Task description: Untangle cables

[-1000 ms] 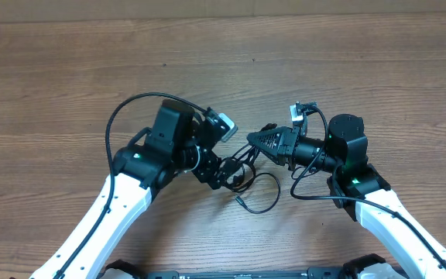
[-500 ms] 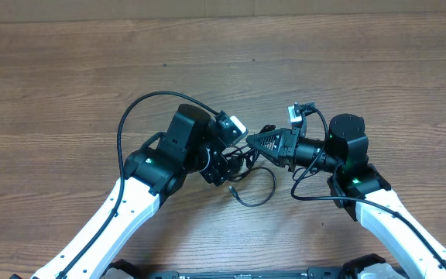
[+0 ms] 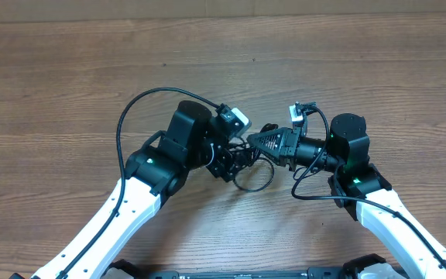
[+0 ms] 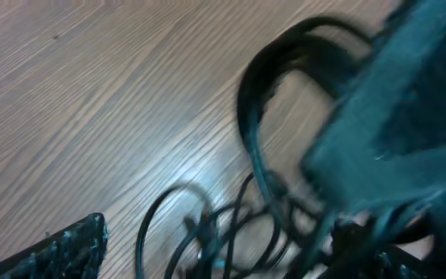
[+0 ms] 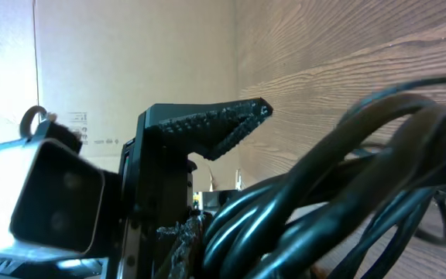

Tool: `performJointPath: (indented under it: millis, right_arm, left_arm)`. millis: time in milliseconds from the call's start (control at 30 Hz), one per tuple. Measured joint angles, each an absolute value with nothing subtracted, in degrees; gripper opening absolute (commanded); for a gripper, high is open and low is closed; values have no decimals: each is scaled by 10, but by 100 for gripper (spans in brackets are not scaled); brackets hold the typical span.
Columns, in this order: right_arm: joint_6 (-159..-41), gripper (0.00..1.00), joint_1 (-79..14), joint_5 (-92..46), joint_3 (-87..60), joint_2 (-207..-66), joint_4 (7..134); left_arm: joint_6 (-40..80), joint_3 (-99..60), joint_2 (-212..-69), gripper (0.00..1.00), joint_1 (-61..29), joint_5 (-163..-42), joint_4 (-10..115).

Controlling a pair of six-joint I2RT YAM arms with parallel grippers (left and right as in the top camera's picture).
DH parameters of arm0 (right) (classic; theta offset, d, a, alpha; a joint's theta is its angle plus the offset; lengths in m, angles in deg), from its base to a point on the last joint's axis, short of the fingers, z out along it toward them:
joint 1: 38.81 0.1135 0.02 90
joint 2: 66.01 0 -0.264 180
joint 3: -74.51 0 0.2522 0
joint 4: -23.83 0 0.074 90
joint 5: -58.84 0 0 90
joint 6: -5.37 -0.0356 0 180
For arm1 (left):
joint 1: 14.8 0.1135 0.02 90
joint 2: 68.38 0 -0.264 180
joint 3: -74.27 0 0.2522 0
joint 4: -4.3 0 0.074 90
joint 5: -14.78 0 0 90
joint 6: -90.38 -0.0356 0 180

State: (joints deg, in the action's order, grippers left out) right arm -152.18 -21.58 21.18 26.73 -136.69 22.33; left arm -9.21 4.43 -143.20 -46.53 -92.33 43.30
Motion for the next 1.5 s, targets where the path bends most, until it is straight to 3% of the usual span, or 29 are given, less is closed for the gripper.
performJointPath:
  millis: [133, 233, 300, 367, 400, 600, 700, 800, 967, 1133, 1500]
  right_arm:
    - [-1522, 5, -215, 222, 267, -1367, 227]
    - [-1523, 5, -215, 222, 267, -1367, 227]
    - [-1524, 5, -215, 220, 267, -1367, 227]
    - [-1524, 5, -215, 217, 267, -1367, 226]
    - [-1524, 7, -215, 214, 267, -1367, 227]
    - [-1522, 29, -215, 214, 267, -1367, 226]
    - [-1521, 53, -215, 208, 267, -1367, 226]
    - [-1524, 61, -216, 196, 267, -1367, 226]
    - [-1524, 63, -244, 194, 267, -1367, 226]
    - [-1521, 52, -253, 204, 267, -1367, 226]
    - [-1459, 52, -219, 235, 267, -1367, 195]
  left_arm:
    - [-88, 44, -1432, 63, -488, -930, 426]
    - [-90, 44, -1432, 51, -495, -935, 426]
    - [-89, 44, -1432, 35, -496, -939, 426]
    - [-89, 44, -1432, 8, -500, -943, 426]
    - [-87, 44, -1432, 4, -501, -945, 427]
    - [-90, 44, -1432, 4, -503, -946, 430]
    - [-90, 44, -1432, 4, -501, -936, 445]
    - [-90, 44, -1432, 4, -491, -934, 456]
    - [-89, 44, -1430, 4, -460, -932, 468]
    - [-90, 44, -1406, 4, -434, -931, 469]
    - [-73, 44, -1405, 4, -432, -962, 469]
